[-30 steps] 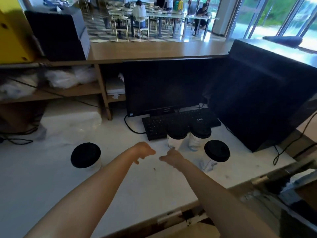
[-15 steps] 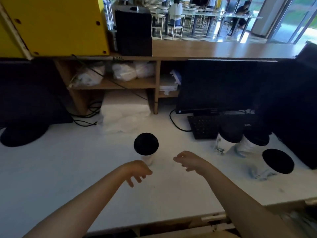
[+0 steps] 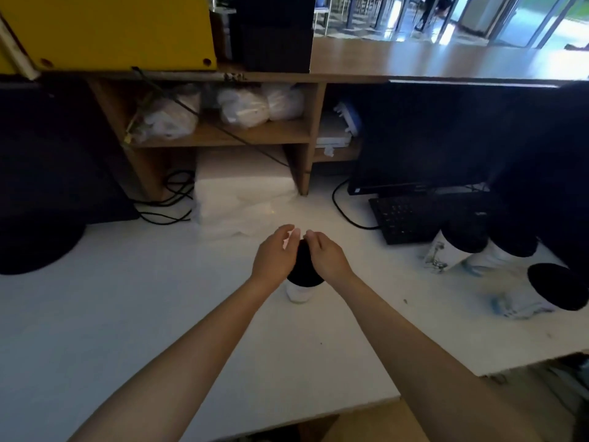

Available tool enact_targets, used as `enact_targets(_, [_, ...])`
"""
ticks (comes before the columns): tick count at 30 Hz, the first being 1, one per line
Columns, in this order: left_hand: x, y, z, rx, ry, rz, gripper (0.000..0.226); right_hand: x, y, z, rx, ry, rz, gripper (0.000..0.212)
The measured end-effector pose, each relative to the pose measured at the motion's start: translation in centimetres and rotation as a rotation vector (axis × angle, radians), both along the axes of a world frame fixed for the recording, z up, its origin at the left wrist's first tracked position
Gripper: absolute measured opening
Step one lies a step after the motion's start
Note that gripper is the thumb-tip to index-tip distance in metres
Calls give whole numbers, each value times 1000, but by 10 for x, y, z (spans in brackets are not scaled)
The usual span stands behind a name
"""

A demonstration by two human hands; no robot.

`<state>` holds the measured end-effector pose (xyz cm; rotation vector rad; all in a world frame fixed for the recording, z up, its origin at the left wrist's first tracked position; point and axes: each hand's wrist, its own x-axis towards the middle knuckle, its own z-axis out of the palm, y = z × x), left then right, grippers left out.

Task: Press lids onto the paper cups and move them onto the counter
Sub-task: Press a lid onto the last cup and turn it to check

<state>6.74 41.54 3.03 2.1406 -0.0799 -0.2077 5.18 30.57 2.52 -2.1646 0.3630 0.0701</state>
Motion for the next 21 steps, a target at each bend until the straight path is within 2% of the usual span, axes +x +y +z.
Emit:
enact_targets(2, [-4, -9, -12, -8, -32, -46, 36, 0, 2, -10, -45, -75, 2, 36])
enact_targets(6, [-10, -14, -30, -100, -95, 30, 34, -3, 4, -18, -16, -165, -60, 27])
enact_targets(21, [-4, -16, -42, -166, -125, 26, 33, -3, 5, -15, 35, -168, -65, 26])
